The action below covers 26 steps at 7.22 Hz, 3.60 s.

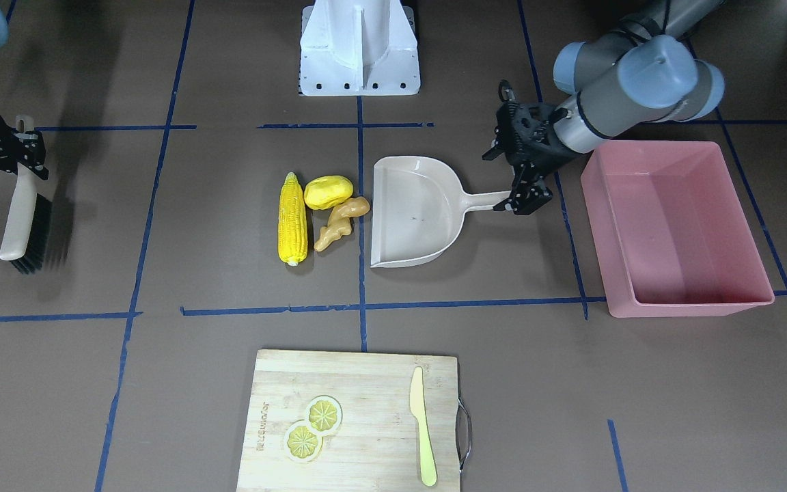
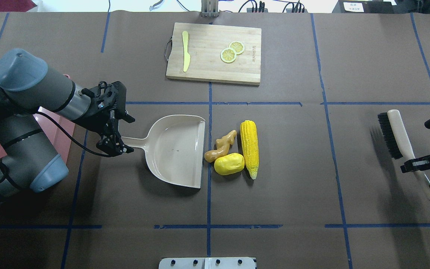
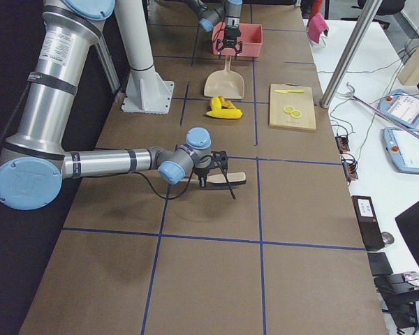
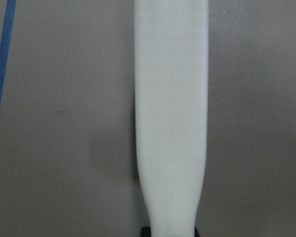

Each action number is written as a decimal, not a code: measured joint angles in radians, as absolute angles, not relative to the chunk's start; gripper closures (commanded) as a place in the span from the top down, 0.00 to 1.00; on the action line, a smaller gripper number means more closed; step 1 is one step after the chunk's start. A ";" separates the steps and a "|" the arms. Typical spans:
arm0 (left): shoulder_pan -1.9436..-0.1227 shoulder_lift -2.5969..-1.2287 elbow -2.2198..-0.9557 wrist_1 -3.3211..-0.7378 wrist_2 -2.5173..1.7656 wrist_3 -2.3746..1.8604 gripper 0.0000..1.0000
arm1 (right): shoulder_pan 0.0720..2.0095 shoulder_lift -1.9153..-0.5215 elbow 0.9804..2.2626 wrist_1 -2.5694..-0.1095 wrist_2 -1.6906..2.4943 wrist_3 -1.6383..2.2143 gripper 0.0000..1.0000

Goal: Sweep and dump trash into bin
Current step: 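Reach the left gripper to the beige dustpan handle and grasp it, then tilt the dustpan with the left gripper, lowering its lip to the table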

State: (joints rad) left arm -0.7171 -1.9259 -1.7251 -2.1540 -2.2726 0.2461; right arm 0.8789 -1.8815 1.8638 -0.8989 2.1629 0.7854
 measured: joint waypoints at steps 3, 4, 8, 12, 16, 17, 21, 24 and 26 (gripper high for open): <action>-0.697 -1.921 -1.701 -2.156 -2.263 0.297 1.00 | 0.879 -1.883 1.864 -0.899 2.163 0.785 0.00; -0.691 -1.923 -1.682 -2.158 -2.263 0.299 1.00 | 0.879 -1.883 1.863 -0.899 2.163 0.785 0.00; -0.676 -1.929 -1.623 -2.165 -2.266 0.297 0.83 | 0.880 -1.884 1.864 -0.899 2.164 0.785 0.00; -0.671 -1.944 -1.612 -2.162 -2.267 0.292 0.26 | 0.880 -1.886 1.864 -0.898 2.163 0.785 0.00; -0.691 -1.952 -1.625 -2.156 -2.265 0.292 0.08 | 0.880 -1.887 1.864 -0.897 2.163 0.785 0.00; -0.721 -1.951 -1.635 -2.151 -2.265 0.294 0.04 | 0.880 -1.887 1.864 -0.897 2.163 0.785 0.00; -0.752 -1.951 -1.731 -1.970 -2.265 0.302 0.00 | 0.880 -1.890 1.864 -0.895 2.163 0.784 0.00; -0.692 -1.958 -1.757 -1.882 -2.220 0.362 0.00 | 0.881 -1.892 1.865 -0.893 2.163 0.785 0.00; -0.652 -1.976 -1.753 -1.838 -2.162 0.391 0.00 | 0.881 -1.893 1.865 -0.892 2.163 0.785 0.00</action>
